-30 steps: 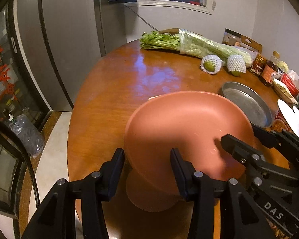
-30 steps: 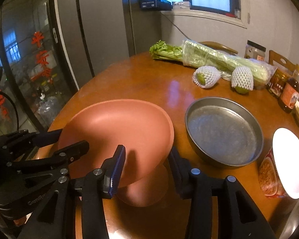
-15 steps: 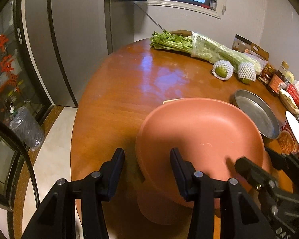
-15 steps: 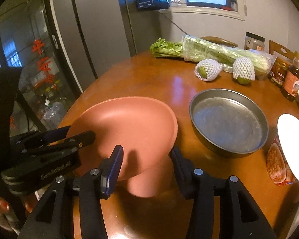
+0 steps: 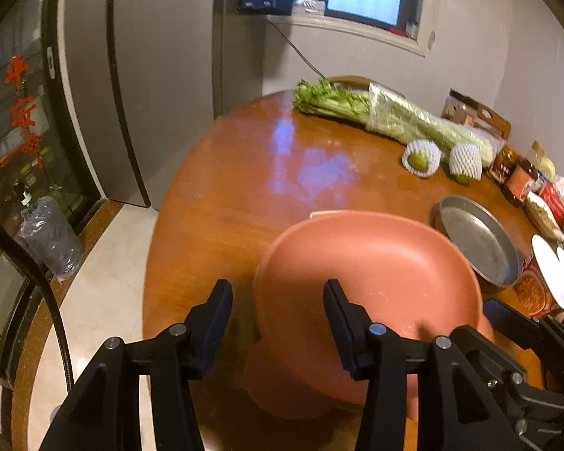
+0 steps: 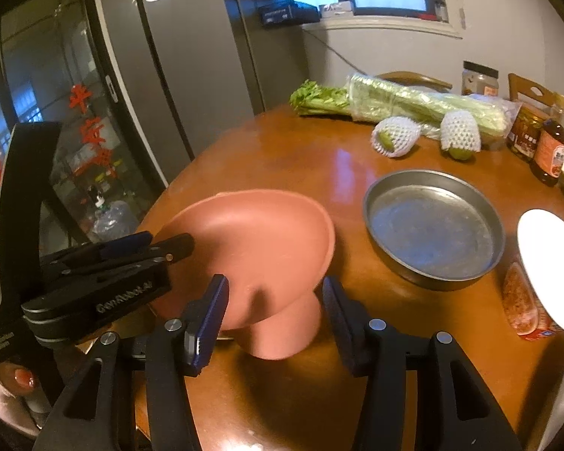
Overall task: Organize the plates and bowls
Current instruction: 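Carry the pink plate with the right tool and stack it on the cream plate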
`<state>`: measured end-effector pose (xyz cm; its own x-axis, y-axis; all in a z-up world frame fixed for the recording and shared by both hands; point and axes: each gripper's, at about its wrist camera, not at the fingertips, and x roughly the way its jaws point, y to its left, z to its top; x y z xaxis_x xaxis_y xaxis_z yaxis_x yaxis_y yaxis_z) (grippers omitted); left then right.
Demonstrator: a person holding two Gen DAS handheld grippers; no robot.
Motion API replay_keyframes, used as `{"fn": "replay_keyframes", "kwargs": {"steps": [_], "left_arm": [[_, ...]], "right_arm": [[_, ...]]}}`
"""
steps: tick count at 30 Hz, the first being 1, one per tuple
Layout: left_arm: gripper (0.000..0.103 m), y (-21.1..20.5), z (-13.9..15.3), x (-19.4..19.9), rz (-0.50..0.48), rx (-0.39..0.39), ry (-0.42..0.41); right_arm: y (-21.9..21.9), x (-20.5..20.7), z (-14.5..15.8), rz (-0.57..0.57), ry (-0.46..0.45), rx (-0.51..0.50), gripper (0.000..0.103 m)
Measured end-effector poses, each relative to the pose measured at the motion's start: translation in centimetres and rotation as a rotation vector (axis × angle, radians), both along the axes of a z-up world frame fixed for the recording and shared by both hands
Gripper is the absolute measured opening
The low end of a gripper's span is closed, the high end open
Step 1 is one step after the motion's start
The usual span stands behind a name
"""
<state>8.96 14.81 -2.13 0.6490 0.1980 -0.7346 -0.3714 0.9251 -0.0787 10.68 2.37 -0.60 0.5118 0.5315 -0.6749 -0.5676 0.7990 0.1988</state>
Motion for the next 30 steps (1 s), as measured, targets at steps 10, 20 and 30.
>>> {"fn": "replay_keyframes", "kwargs": {"steps": [10,20,30], "left_arm": [[0.052,-1.0,1.5,-1.5,-0.006,0.003,-0.045],[0.054,-2.8,3.5,-3.0,-0.040,0.011,-0.086],[0.054,-6.0,5.1,-3.7,-0.104,0.033,-0.101]], "right_arm": [[-2.1,-0.6,1.8,-0.048,-0.032,0.028,0.054],[-4.7,-2.0,4.0,-0.106,-0.065,0.056,0.059],[-8.0,-3.1,5.5,-0.165,-0.084,0.090,0.060]]}}
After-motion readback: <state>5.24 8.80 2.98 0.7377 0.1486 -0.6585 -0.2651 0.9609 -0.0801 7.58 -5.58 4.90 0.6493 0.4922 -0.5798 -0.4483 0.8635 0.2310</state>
